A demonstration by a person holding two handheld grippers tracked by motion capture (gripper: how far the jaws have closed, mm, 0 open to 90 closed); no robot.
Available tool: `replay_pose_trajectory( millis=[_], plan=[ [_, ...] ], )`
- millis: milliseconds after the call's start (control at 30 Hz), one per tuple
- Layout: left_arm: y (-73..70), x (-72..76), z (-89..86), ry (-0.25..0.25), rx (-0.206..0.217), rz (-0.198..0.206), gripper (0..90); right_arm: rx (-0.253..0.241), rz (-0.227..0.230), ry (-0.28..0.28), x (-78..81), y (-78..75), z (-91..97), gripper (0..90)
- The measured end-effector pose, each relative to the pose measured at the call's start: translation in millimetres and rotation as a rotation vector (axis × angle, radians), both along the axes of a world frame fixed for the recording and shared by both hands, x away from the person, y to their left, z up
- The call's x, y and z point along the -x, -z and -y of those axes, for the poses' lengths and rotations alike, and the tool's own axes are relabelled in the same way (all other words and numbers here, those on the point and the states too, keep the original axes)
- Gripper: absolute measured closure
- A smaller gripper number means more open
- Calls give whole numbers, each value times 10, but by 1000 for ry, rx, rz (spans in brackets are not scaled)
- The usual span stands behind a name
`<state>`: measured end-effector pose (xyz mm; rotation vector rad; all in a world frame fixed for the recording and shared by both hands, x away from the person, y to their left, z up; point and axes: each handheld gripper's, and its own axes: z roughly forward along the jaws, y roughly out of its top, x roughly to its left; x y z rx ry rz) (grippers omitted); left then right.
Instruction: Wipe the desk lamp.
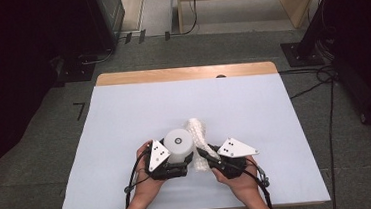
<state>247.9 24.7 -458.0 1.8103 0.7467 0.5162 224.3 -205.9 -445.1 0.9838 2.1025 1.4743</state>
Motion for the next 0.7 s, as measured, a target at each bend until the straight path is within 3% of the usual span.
replay_pose_trajectory(
  millis=[133, 233, 333, 600, 700],
  plan=[
    [-48, 9, -32, -6, 28, 13, 88, 39, -58, -16, -55, 176, -47, 756],
    [-30, 3, -33, 0, 25, 32, 87, 37, -98, -16, -102, 271, -42, 756],
    [36, -28, -40, -13, 8, 43, 87, 39, -90, 3, -105, 254, -21, 756],
    [186, -89, -45, -35, -46, 22, 86, 25, -88, 37, -117, 243, 59, 756],
    [205, -85, -50, -33, -35, 30, 86, 28, -86, 36, -114, 248, 52, 756]
  ],
)
